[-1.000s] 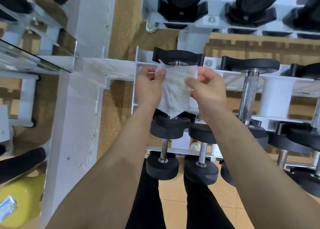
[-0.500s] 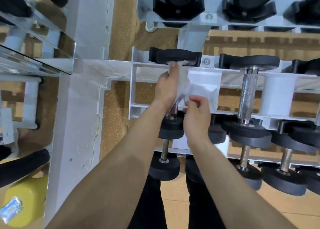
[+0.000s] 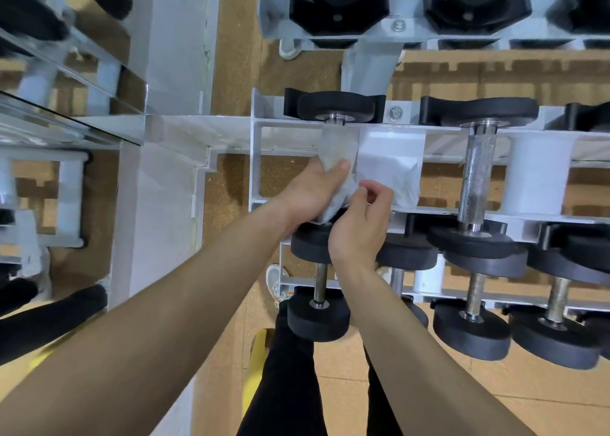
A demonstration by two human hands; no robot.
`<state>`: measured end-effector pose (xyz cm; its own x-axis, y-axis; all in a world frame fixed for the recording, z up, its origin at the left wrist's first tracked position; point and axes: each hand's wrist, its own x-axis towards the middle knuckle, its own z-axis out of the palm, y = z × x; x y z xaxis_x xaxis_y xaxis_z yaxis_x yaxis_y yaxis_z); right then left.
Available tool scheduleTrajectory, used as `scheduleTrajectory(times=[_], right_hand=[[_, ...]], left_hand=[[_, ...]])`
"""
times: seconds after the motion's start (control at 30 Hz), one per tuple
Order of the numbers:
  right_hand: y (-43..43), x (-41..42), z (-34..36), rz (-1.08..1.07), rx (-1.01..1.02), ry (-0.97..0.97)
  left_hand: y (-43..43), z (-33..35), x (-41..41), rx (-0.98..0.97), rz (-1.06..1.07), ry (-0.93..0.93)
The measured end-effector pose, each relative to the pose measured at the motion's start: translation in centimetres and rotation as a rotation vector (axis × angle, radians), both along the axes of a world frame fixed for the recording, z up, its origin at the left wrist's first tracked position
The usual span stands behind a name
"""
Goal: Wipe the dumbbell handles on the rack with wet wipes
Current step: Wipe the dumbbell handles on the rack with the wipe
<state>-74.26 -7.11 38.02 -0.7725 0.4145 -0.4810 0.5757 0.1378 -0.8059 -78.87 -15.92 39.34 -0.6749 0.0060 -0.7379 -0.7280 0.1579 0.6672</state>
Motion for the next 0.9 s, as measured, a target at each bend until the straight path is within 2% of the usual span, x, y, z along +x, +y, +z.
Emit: scheduleTrajectory(times=[0.1,0.33,0.43,0.53,0.63,0.7,0.8,0.9], right_hand=[[0.1,0.1,-0.3,-0.047,-0.031,-0.002],[0.2,0.4,-1.2,-0.093,-0.025,0.051],[0.2,0.5,-1.1,-0.096,-0.017,0.090],[-0.1,0.5,-0.8,-0.091,-0.018,0.107],[-0.4,0.5,-0.4,-0.075,-0.019,0.090],[-0.4,0.5,-0.4,-0.085,-0.036,0.084],[-0.3,0.5,-0.4,-0.072,-0.025,0.089],[-0.3,0.7,-0.6,-0.045,-0.005,0.105]], left_hand=[[1.0,0.0,-1.6,0.023,0.130,0.009],[0.5,0.0,-5.2,0.431,0.296,-0.122],[0.6,-0.6,-4.2,0.355,0.313,-0.041],[0.8,-0.6,-2.0,0.086,0.172,0.015],[0.7,-0.1,-0.1,-0.081,-0.008,-0.013],[0.6,-0.1,0.2,-0.098,-0.052,-0.084],[1.0,0.3,-0.7,-0.058,0.020,-0.176],[0.9,0.7,-2.6,0.079,0.134,-0.145]])
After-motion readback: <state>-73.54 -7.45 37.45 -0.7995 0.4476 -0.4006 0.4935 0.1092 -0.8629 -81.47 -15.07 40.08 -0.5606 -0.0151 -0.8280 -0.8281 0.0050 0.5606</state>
